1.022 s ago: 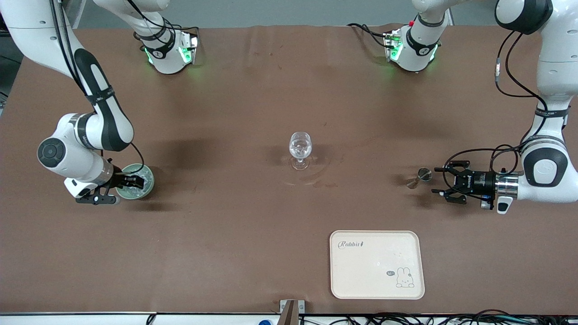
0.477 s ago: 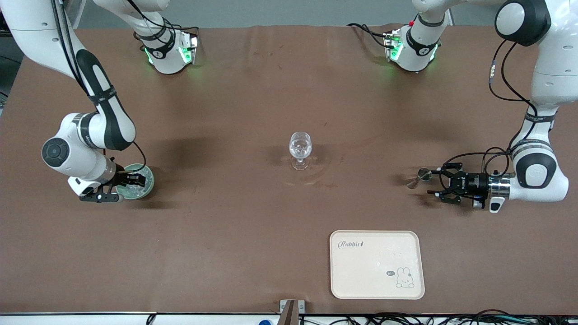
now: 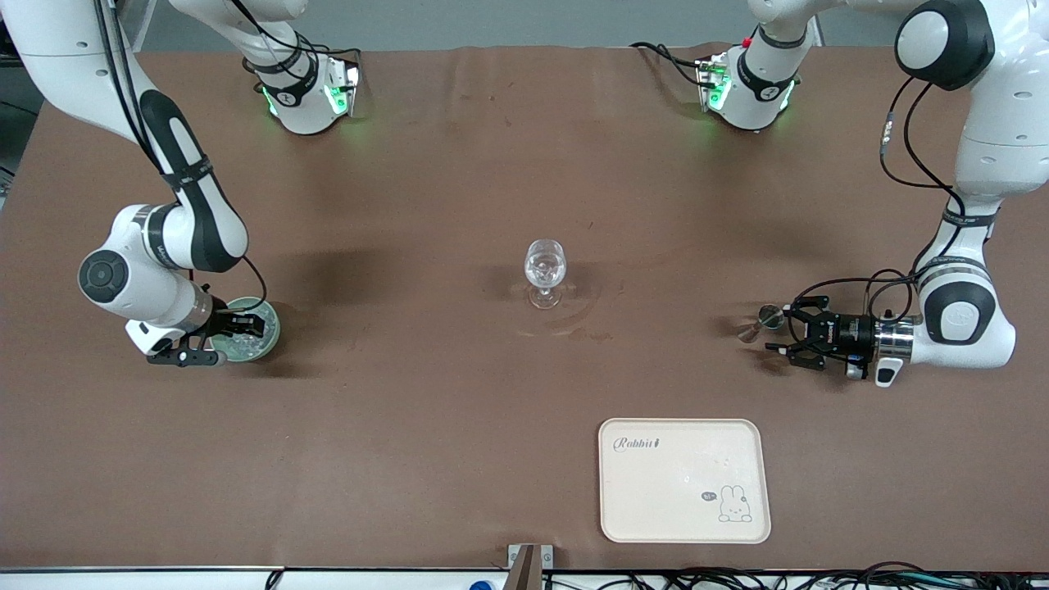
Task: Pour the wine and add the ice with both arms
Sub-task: 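Grasp an ice cube with the right gripper while the left gripper lifts the jigger, then carry the metal jigger with the left gripper to the wine glass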
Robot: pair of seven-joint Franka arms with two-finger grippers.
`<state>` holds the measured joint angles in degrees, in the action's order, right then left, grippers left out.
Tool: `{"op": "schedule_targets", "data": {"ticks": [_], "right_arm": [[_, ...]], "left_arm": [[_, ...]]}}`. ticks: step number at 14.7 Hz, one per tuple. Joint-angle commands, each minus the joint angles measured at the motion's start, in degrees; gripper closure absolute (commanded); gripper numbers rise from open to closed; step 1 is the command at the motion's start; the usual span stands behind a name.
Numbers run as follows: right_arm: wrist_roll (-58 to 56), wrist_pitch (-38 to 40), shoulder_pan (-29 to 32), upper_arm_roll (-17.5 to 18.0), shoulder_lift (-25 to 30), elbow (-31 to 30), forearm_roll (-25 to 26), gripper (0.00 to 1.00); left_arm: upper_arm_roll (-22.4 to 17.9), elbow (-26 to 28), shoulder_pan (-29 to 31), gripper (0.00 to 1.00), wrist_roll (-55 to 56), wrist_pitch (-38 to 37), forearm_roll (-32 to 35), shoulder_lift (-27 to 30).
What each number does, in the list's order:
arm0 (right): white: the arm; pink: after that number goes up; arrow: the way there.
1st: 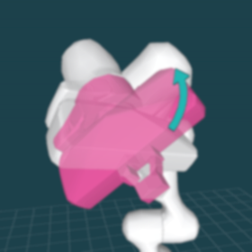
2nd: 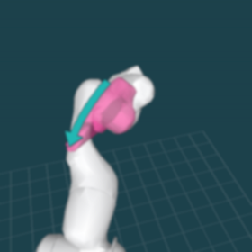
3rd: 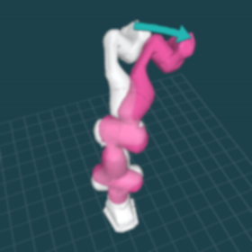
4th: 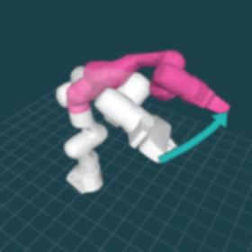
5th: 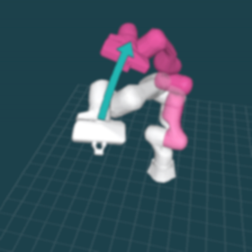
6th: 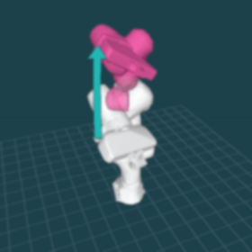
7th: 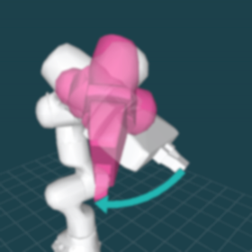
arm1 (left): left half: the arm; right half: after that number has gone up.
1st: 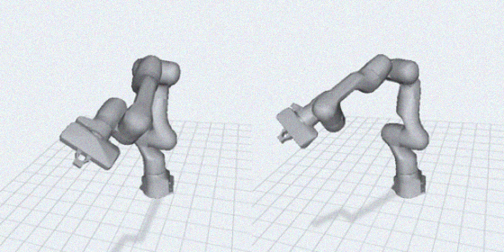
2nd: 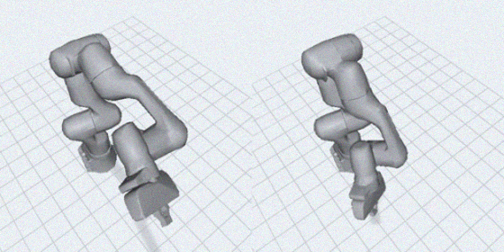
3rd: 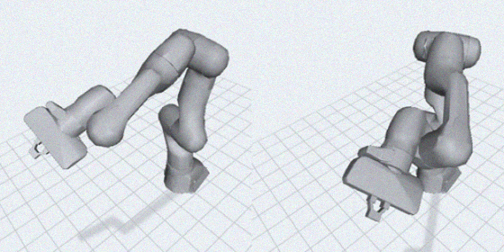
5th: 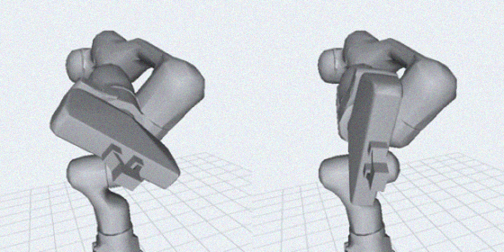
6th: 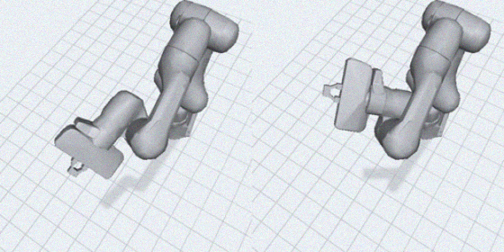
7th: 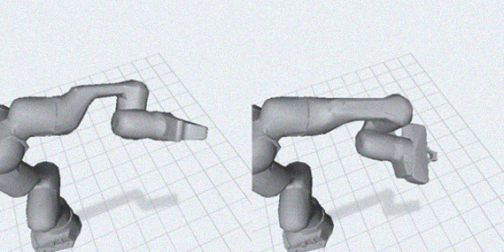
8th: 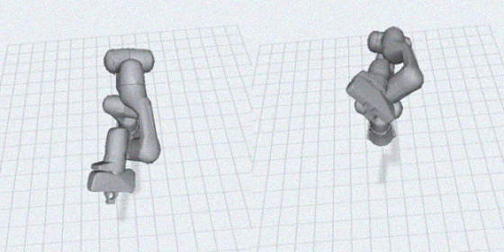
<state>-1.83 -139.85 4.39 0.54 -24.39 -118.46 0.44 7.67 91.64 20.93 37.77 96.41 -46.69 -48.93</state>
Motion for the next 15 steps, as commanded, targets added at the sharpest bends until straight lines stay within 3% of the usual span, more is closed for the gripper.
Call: {"op": "schedule_targets", "data": {"ticks": [1, 3, 7, 12, 15], "right_arm": [[-0.4, -0.9, 0.1, 0.2, 1.0, -1.3, 0.3, 0.80], [-0.4, -0.4, 0.1, 0.2, 2.1, -1.1, 0.3, 0.90], [-1.2, 3.0, 0.5, 0.2, 8.4, 0.8, 0.3, 0.92], [-1.0, 17.5, 1.2, 0.1, 16.9, 7.5, 0.3, 0.92], [-1.1, 30.8, 1.3, 0.0, 20.1, 15.9, 0.3, 0.92]], "left_arm": [[0.1, 0.6, -0.3, 0.33, -1.0, -0.3, -2.3, -0.5], [0.1, 0.6, -0.4, 0.36, -1.2, -0.3, -2.4, -0.5], [0.1, 0.6, -0.4, 0.50, -1.4, -1.7, -2.4, -0.6], [0.1, 0.6, -0.4, 0.55, -2.0, -2.1, -2.4, -0.9], [0.1, 0.6, -0.4, 0.60, -2.0, -2.1, -2.4, -1.3]]}}
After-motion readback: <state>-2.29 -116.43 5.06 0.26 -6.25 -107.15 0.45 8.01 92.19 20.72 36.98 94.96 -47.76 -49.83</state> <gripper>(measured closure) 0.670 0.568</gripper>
